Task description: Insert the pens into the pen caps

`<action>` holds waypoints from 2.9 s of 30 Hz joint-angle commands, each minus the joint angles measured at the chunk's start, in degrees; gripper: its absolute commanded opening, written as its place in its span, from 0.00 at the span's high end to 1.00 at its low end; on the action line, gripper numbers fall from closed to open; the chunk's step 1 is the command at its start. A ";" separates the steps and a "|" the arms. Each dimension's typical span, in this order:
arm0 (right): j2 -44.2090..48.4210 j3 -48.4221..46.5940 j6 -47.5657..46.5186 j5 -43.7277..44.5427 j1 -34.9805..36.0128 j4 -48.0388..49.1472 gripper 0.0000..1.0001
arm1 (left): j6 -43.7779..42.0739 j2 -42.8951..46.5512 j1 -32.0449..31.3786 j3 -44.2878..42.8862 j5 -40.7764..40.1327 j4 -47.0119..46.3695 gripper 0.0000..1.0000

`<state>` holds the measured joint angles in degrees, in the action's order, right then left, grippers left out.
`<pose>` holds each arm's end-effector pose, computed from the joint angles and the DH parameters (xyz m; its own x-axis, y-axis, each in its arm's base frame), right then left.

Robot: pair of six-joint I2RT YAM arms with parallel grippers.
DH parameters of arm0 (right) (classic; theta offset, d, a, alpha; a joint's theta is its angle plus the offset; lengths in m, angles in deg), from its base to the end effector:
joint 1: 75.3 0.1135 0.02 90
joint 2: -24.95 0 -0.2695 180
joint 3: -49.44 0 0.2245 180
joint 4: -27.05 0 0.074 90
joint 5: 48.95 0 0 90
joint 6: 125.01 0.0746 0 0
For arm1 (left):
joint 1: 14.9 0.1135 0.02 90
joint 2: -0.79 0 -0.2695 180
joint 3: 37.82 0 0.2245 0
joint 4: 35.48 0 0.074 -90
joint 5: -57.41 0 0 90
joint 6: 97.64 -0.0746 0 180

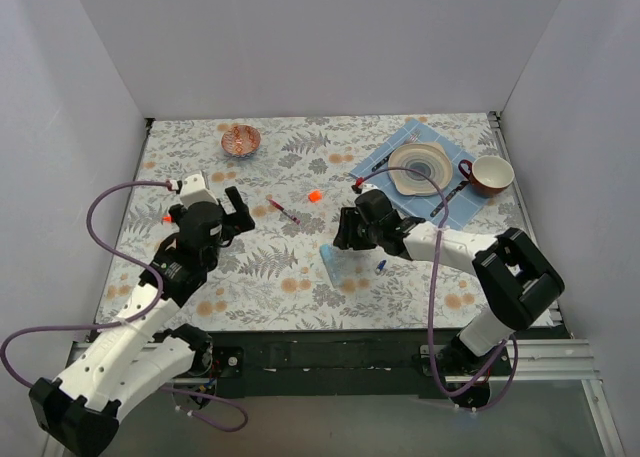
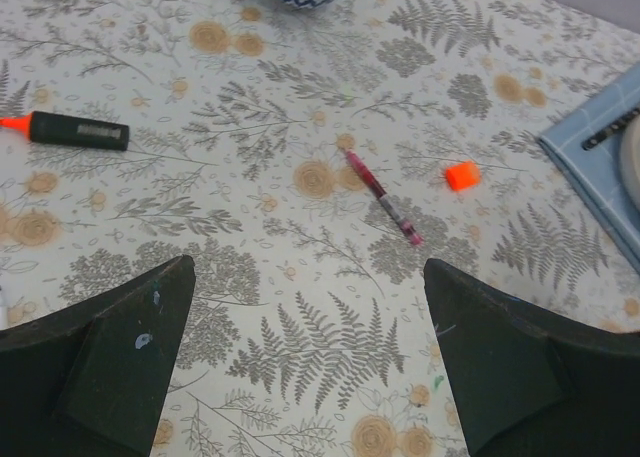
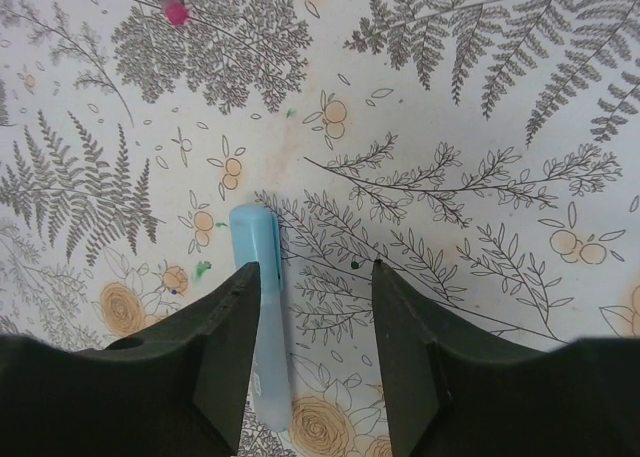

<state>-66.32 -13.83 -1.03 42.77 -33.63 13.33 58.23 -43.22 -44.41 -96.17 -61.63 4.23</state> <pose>0.2518 0.2211 0.1787 -0.7743 0.0587 -0.6301 -0.2593 0.8788 0.4006 0.1653 -0.0520 0.2967 -0.1971 -0.8053 -0.5592 -0.3203 0.5920 -0.7396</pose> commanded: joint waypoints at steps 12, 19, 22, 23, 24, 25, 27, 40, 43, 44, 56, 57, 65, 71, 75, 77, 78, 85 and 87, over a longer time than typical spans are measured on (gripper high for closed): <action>22.95 6.36 -1.81 -11.55 -0.10 5.24 0.49 | 6.38 -21.46 25.69 -5.48 1.14 10.94 0.11; 27.45 8.84 -2.07 -14.19 -0.10 6.57 0.49 | 6.82 -26.65 41.90 -3.55 4.34 7.70 0.13; 27.81 8.57 -2.25 -15.69 -0.19 6.57 0.50 | 6.38 -30.60 44.89 -4.52 4.25 7.88 0.17; 27.89 8.48 -2.25 -16.04 -0.10 6.57 0.50 | 5.95 -31.22 45.33 -4.70 4.34 7.70 0.18; 27.89 8.48 -2.34 -16.83 -0.10 6.57 0.50 | 5.94 -32.36 46.21 -4.70 4.34 7.44 0.18; 27.89 8.48 -1.99 -17.09 -0.18 6.57 0.50 | 5.94 -32.80 46.65 -4.79 4.51 7.43 0.18; 27.72 8.57 -1.72 -17.97 -0.10 6.74 0.51 | 5.51 -33.51 47.62 -4.17 6.62 6.82 0.19; 28.42 5.41 -1.81 -16.31 -0.10 0.95 0.53 | 4.45 -37.64 47.71 -2.15 12.78 4.80 0.24; 28.77 4.09 -2.60 -14.20 -0.01 -1.68 0.53 | 5.32 -39.22 47.71 -2.67 12.95 5.32 0.26; 28.86 3.83 -2.77 -13.59 -0.10 -1.69 0.53 | 5.93 -39.57 47.71 -3.02 12.78 5.59 0.26; 27.11 -0.39 -0.32 -9.98 0.87 -8.90 0.55 | 8.67 -45.55 47.71 -4.61 16.48 6.99 0.38; 26.93 -1.00 -0.05 -9.80 0.96 -8.99 0.55 | 8.67 -45.46 47.71 -4.52 15.95 7.08 0.39; 27.54 -1.19 1.62 -9.36 2.19 -7.67 0.56 | 9.28 -40.99 47.71 -3.20 14.71 8.04 0.43; 29.38 -0.75 0.30 -9.01 2.19 -8.29 0.56 | 10.42 -39.05 47.71 -2.41 14.97 8.75 0.45; 30.62 -0.22 -0.14 -9.27 2.19 -8.20 0.56 | 11.65 -38.96 47.71 -1.80 14.01 10.07 0.49; 31.32 0.22 -0.31 -9.36 2.10 -8.02 0.56 | 11.83 -39.22 47.71 -0.84 13.92 9.81 0.53; 31.58 0.65 -0.31 -9.62 2.19 -7.67 0.56 | 11.66 -39.48 47.62 -0.57 13.92 9.63 0.56; 34.31 4.60 0.83 -10.24 2.19 -4.08 0.56 | 9.28 -42.21 47.62 -1.45 14.80 8.93 0.84; 35.28 6.01 1.44 -10.59 2.10 -2.58 0.56 | 8.67 -42.74 47.62 -1.53 15.67 8.58 0.95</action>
<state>-33.07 -10.25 -0.46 33.09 -31.66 6.09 67.89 -84.18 2.99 -98.14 -48.03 12.68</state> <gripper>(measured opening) 0.440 0.133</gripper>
